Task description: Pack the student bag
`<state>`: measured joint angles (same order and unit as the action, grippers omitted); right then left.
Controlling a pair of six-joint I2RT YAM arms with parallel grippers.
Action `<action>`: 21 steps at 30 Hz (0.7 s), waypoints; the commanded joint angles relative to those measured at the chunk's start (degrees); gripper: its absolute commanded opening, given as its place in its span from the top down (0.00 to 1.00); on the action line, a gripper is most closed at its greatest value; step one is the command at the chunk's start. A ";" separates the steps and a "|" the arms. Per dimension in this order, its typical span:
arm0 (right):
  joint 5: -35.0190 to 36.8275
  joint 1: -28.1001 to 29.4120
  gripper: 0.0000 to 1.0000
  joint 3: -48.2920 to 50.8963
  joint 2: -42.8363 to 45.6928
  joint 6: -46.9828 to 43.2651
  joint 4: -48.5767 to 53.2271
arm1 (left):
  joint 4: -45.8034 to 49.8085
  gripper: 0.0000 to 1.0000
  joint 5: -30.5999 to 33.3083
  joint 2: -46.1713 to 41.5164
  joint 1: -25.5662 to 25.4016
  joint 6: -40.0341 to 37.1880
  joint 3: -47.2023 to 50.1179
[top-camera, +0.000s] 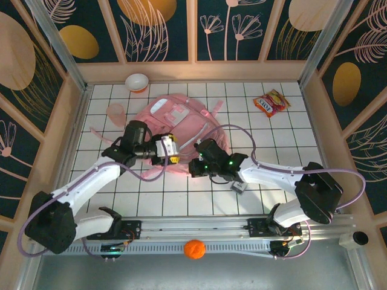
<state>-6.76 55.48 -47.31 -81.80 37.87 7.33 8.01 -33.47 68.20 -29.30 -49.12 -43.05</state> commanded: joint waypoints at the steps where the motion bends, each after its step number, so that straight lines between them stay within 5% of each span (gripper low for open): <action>1: -2.37 -0.45 1.00 -1.89 0.88 -0.88 -0.35 | 2.42 0.34 1.33 1.49 -2.09 -2.26 1.62; 14: -4.17 -2.20 1.00 -0.78 3.99 -1.56 -0.63 | -0.50 0.52 1.12 12.55 -4.67 -1.33 -0.76; 19: -3.93 -4.89 1.00 -1.17 5.31 -5.18 3.79 | 0.51 1.00 5.75 12.14 -4.60 -0.60 -0.51; 21: -3.71 -7.49 1.00 -0.42 5.92 -7.50 6.73 | 0.27 1.00 6.43 10.11 -4.32 -1.29 1.45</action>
<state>-10.37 50.70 -47.29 -79.46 34.65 10.00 5.50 -30.35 79.66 -34.20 -49.69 -43.22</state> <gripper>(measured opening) 0.045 0.053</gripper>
